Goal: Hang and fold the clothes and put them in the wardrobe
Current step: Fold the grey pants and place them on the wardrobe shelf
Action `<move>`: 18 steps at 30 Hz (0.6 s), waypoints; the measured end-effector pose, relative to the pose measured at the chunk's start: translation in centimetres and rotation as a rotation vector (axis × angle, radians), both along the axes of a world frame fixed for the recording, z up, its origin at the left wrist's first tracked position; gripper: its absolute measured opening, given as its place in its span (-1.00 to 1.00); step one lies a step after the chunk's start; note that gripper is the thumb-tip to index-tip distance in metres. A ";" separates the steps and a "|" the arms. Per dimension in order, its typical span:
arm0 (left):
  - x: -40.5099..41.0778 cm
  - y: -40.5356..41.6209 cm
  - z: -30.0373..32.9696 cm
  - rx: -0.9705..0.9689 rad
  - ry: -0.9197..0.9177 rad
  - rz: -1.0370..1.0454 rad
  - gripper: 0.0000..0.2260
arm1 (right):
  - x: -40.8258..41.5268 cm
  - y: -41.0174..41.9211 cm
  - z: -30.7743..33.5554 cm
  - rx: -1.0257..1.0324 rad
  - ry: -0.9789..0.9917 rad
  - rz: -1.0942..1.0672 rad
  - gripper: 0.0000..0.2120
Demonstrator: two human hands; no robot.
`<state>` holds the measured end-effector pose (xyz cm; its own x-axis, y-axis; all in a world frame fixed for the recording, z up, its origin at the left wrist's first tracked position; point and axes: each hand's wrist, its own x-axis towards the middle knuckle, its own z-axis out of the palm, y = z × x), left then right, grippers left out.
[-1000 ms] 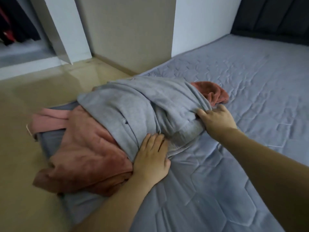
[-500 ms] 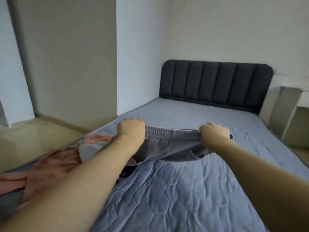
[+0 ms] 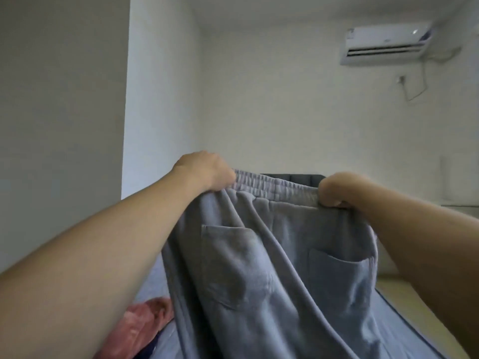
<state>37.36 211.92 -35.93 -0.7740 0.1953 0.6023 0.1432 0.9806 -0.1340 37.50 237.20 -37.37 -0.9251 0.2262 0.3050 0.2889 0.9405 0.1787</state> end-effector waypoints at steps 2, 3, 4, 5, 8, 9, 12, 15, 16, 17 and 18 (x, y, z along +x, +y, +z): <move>-0.3 1.3 -0.1 -0.120 -0.129 -0.017 -0.78 | 0.6 0.0 0.5 0.006 -0.088 -0.065 -0.80; -0.6 1.8 -0.7 -0.124 -0.192 -0.017 -0.82 | 0.5 0.3 0.0 -0.005 -0.095 -0.078 -0.85; -1.1 2.2 -1.6 -0.123 -0.255 -0.016 -0.85 | -0.1 0.8 -0.7 -0.001 -0.073 -0.060 -0.85; -1.7 2.7 -2.7 -0.127 -0.299 -0.007 -0.85 | -0.7 1.2 -1.6 0.000 -0.064 -0.038 -0.83; -4.6 4.1 -7.0 -0.198 -0.370 0.014 -0.83 | -3.2 1.8 -5.7 0.020 -0.245 -0.131 -0.75; -5.7 4.5 -8.7 -0.218 -0.390 0.019 -0.83 | -4.2 2.0 -7.4 0.039 -0.300 -0.175 -0.71; -9.2 5.9 -14.0 -0.308 -0.433 0.043 -0.73 | -6.9 3.1 -12.8 0.029 -0.359 -0.166 -0.72; -13.2 7.0 -19.7 -0.368 -0.460 0.059 -0.59 | -10.3 4.7 -18.9 0.005 -0.325 -0.125 -0.69; -14.7 7.4 -21.6 -0.384 -0.460 0.061 -0.59 | -11.7 5.3 -21.0 -0.013 -0.320 -0.122 -0.65; -16.3 7.7 -23.6 -0.404 -0.463 0.066 -0.60 | -13.2 5.7 -23.1 -0.035 -0.314 -0.120 -0.64; -18.1 8.1 -25.6 -0.424 -0.464 0.078 -0.62 | -14.6 6.0 -25.1 -0.049 -0.310 -0.129 -0.65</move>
<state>19.30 219.98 -61.55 -0.9577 0.2755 0.0835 0.2095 0.8659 -0.4543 22.86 243.23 -62.47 -0.9349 0.3550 -0.0006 0.3452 0.9095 0.2317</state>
